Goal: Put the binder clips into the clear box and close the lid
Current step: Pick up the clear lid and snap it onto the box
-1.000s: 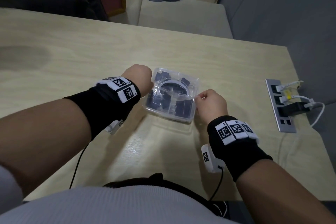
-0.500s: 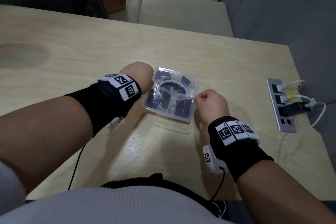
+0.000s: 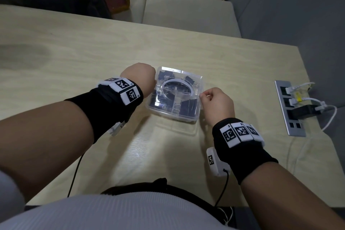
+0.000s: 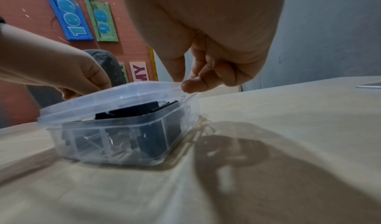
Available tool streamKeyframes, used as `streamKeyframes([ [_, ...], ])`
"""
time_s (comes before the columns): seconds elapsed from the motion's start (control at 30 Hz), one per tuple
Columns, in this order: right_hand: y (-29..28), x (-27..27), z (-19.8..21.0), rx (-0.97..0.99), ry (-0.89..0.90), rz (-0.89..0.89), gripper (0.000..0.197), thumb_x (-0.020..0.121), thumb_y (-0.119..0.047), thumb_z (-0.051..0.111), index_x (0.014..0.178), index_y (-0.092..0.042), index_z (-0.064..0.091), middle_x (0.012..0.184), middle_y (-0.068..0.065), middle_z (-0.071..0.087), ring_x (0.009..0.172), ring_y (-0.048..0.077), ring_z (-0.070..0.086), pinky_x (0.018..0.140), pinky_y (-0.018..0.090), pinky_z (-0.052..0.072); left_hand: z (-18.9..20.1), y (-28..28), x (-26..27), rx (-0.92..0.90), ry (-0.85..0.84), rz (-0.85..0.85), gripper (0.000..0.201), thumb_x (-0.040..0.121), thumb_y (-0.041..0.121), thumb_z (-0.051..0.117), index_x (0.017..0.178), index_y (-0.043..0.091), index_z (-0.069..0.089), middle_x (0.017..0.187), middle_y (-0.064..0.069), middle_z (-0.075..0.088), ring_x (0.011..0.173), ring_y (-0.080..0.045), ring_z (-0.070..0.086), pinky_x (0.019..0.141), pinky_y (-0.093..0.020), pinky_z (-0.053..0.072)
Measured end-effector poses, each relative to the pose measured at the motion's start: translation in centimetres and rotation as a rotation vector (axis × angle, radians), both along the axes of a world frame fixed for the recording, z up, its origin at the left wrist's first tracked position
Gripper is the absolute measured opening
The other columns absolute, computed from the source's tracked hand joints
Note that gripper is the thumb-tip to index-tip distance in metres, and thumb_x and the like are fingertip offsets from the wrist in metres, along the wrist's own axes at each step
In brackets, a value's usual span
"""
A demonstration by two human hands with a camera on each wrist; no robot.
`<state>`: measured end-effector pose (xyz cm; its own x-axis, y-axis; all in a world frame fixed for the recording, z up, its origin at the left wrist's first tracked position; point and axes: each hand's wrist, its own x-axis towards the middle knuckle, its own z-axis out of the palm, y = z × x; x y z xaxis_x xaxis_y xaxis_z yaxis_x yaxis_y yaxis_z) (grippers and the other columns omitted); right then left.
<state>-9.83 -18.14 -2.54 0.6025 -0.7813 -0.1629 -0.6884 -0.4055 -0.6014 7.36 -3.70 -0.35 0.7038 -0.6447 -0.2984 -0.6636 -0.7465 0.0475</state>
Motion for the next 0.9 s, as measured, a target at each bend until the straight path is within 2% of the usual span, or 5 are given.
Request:
streamKeyframes([
  [0.23,0.1,-0.1,-0.3,0.007,-0.043,-0.007,0.014,0.09,-0.03,0.057,0.094,-0.018,0.064,0.08,-0.005,0.063,0.079,0.02,0.06,0.068,0.027,0.042,-0.6,0.5,0.3,-0.056,-0.012,0.013,0.028,0.094,0.02,0.046,0.096,0.005,0.07,0.091,-0.013,0.069,0.075,-0.028,0.053,0.063,-0.032,0.039],
  [0.37,-0.3,0.3,-0.4,0.012,0.016,0.027,0.012,0.089,-0.03,0.058,0.091,-0.02,0.063,0.09,0.002,0.066,0.079,0.023,0.06,0.069,0.03,0.047,-0.6,0.4,0.5,-0.076,0.009,0.022,0.027,0.093,0.024,0.049,0.101,0.007,0.069,0.1,-0.015,0.065,0.084,-0.031,0.06,0.069,-0.035,0.047],
  [0.5,-0.8,0.8,-0.2,0.033,0.086,0.032,0.008,0.089,-0.03,0.058,0.087,-0.023,0.059,0.103,0.008,0.06,0.071,0.018,0.055,0.066,0.026,0.038,0.1,0.3,0.8,-0.106,0.121,0.071,0.026,0.091,0.027,0.055,0.11,0.012,0.065,0.114,-0.013,0.059,0.099,-0.032,0.061,0.078,-0.033,0.046],
  [0.7,-1.1,0.7,0.1,0.126,0.147,0.04,0.007,0.089,-0.024,0.057,0.092,-0.019,0.06,0.093,0.004,0.069,0.087,0.026,0.064,0.079,0.035,0.052,1.1,0.0,0.8,0.001,0.288,0.096,0.019,0.083,0.023,0.066,0.083,0.006,0.073,0.081,-0.007,0.075,0.079,-0.025,0.069,0.066,-0.029,0.048],
  [0.9,-1.0,-0.3,0.1,0.155,0.146,0.024,0.004,0.085,-0.024,0.058,0.088,-0.023,0.061,0.093,0.004,0.07,0.088,0.026,0.066,0.083,0.04,0.054,0.8,1.0,0.1,-0.017,0.447,0.151,0.018,0.083,0.027,0.069,0.083,0.01,0.074,0.069,0.002,0.073,0.066,-0.012,0.063,0.054,-0.024,0.04],
])
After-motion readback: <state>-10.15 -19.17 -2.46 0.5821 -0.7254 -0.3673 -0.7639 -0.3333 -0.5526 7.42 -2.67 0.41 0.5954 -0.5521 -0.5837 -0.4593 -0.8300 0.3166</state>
